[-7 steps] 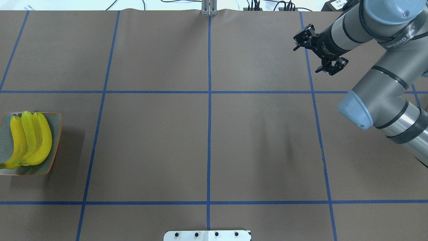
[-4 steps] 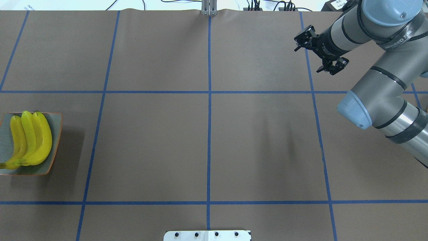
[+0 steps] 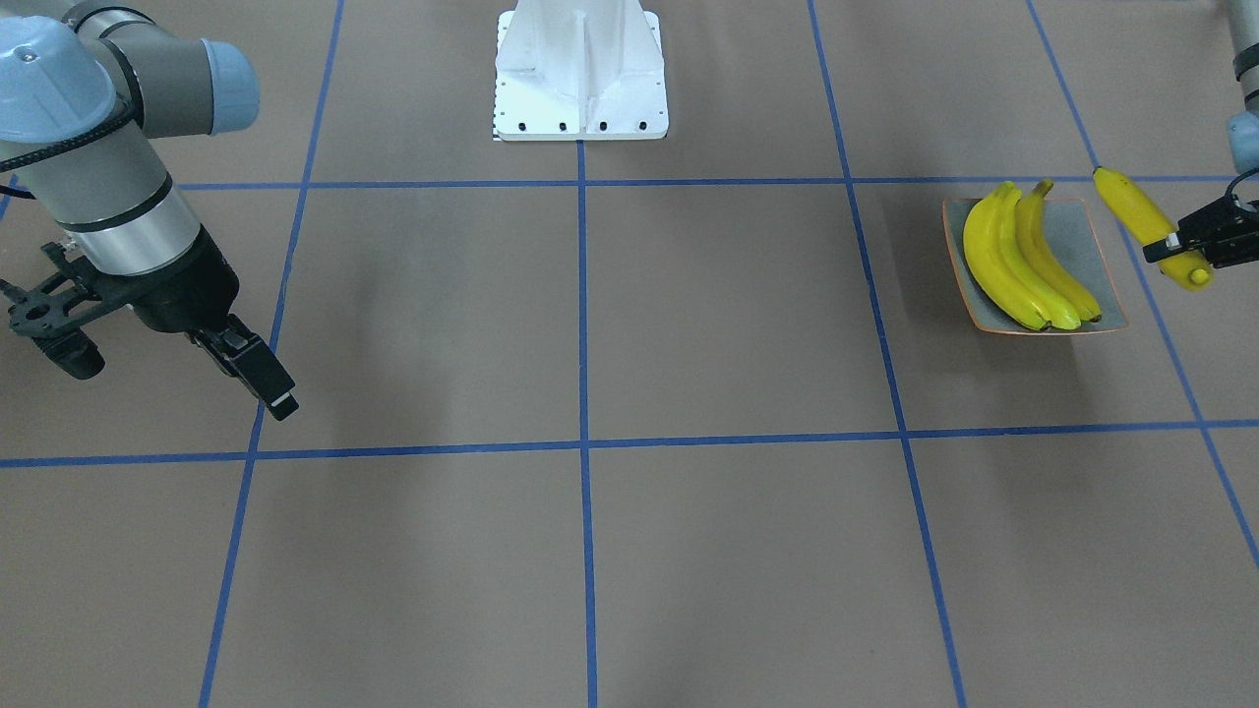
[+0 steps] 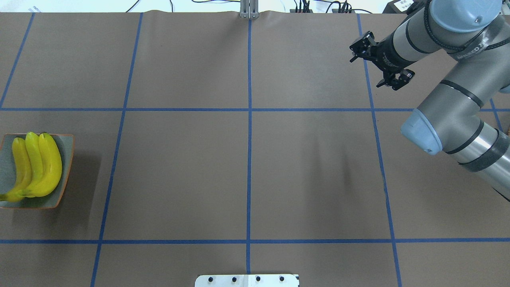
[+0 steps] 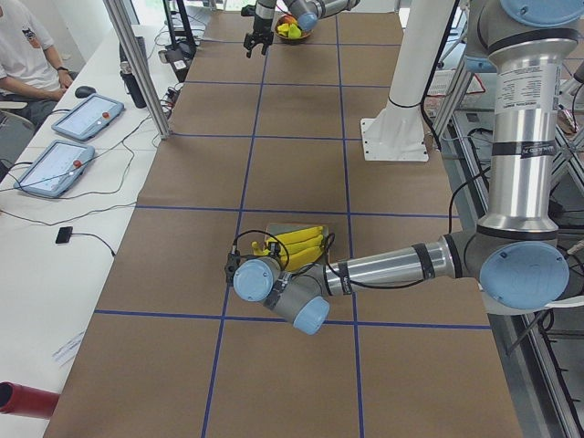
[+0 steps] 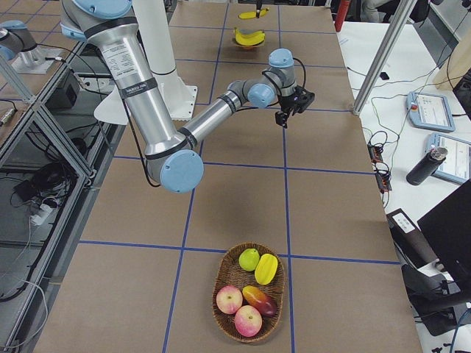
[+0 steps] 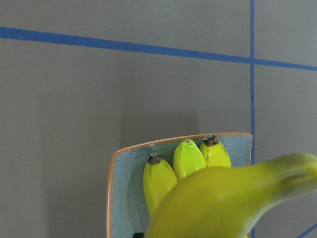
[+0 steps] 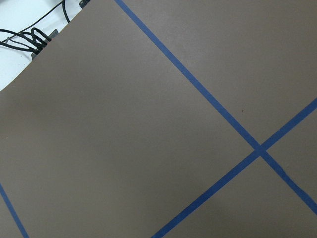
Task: Transfer all bananas from basket to plate
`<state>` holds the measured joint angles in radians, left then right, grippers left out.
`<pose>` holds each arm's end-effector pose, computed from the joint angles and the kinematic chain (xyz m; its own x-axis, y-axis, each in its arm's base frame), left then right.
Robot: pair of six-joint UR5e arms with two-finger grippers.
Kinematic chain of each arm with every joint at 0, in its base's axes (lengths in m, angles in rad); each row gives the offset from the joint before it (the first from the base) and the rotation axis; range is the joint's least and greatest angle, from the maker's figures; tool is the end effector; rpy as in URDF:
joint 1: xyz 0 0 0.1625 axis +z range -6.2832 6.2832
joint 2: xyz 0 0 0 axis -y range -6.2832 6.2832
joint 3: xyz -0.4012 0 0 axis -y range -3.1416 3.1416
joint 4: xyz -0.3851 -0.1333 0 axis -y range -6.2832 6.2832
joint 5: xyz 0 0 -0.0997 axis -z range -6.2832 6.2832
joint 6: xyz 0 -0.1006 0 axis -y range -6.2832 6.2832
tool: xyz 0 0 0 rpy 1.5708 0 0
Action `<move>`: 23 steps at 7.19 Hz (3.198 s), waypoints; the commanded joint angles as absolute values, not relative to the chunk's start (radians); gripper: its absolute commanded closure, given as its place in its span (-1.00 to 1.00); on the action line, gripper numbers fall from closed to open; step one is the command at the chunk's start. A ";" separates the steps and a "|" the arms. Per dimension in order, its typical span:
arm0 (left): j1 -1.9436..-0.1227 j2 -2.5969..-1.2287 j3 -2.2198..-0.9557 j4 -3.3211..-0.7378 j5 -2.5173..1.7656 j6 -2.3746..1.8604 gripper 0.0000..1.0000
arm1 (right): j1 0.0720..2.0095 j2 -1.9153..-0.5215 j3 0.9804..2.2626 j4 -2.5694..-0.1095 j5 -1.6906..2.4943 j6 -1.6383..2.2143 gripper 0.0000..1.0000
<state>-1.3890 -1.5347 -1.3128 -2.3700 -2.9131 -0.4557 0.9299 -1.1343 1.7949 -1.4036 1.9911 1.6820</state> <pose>0.0471 -0.4513 0.6468 0.1932 0.0742 -0.9784 -0.0815 0.9949 0.0594 -0.2901 -0.5431 0.2785 0.3407 0.6262 0.7013 -0.5936 0.7217 -0.3561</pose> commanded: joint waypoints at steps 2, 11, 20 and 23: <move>-1.303 -1.520 -1.312 -2.405 -2.908 -0.436 1.00 | 0.930 -1.129 1.796 -1.404 1.991 1.684 -1.00; -1.233 -1.523 -1.321 -2.427 -2.847 -0.443 0.84 | 0.930 -1.127 1.802 -1.404 1.991 1.692 -1.00; -1.268 -1.513 -1.425 -2.470 -2.813 -0.453 -0.98 | 0.931 -1.132 1.819 -1.404 1.991 1.698 -1.00; -1.336 -1.516 -1.427 -2.474 -2.734 -0.453 -0.98 | 0.943 -1.152 1.815 -1.404 1.991 1.684 -1.00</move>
